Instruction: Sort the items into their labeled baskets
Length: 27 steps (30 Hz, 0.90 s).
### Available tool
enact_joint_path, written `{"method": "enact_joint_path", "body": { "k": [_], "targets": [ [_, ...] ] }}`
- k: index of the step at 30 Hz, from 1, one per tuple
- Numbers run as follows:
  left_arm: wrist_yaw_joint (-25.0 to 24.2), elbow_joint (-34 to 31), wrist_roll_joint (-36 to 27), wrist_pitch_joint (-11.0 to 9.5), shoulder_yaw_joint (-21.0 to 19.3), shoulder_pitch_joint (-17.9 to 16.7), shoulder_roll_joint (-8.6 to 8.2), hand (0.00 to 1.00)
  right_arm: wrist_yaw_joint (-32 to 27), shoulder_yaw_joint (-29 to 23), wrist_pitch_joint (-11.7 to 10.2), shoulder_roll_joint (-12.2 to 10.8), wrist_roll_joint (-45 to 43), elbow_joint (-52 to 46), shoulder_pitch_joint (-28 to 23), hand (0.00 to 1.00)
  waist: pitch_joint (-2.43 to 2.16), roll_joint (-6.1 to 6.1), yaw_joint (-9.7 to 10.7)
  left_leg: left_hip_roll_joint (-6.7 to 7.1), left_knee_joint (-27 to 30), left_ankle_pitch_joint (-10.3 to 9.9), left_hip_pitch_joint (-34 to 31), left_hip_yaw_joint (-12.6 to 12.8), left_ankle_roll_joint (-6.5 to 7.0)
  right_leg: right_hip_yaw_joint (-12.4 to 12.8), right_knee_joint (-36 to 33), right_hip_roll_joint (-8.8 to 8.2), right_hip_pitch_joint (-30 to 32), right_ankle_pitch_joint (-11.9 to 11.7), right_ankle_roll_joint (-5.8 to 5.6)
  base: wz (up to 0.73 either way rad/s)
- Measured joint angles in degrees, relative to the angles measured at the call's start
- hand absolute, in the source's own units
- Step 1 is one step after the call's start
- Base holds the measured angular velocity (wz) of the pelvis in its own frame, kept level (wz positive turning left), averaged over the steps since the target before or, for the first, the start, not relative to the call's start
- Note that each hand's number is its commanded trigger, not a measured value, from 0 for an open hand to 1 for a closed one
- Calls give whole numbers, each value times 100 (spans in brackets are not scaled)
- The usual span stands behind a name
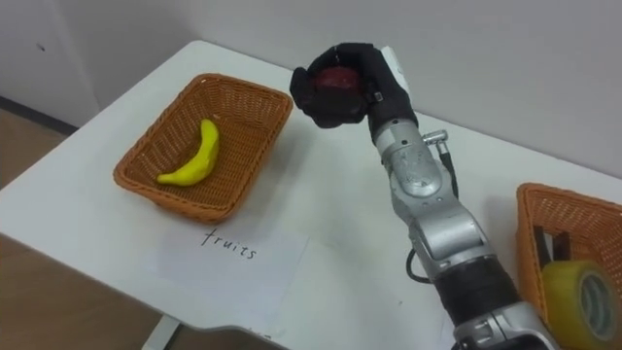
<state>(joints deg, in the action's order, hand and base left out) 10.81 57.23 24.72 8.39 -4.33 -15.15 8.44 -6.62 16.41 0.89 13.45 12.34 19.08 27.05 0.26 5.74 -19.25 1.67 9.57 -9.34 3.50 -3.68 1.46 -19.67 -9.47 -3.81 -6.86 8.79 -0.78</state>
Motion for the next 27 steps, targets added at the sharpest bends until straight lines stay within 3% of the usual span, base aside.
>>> {"method": "enact_joint_path", "body": {
  "k": [10,16,27],
  "targets": [
    [1,-2,2,95,9,2,-8,0,-15,98,43,-126,108,118,0,100,7,3,-127,13,12,0,-82,-106,0,-152,4,-13,16,4,-8,6],
    [-4,-4,-1,127,23,-71,-15,0,-17,156,45,-147,243,251,5,100,46,-50,-194,14,12,0,-97,-138,0,-177,7,-17,19,12,-19,3],
    [30,-88,3,282,25,-68,-49,0,-19,512,124,-198,306,273,98,100,35,-36,-322,22,27,0,-145,-251,-1,-291,82,-14,14,13,-21,5]
  ]
}}
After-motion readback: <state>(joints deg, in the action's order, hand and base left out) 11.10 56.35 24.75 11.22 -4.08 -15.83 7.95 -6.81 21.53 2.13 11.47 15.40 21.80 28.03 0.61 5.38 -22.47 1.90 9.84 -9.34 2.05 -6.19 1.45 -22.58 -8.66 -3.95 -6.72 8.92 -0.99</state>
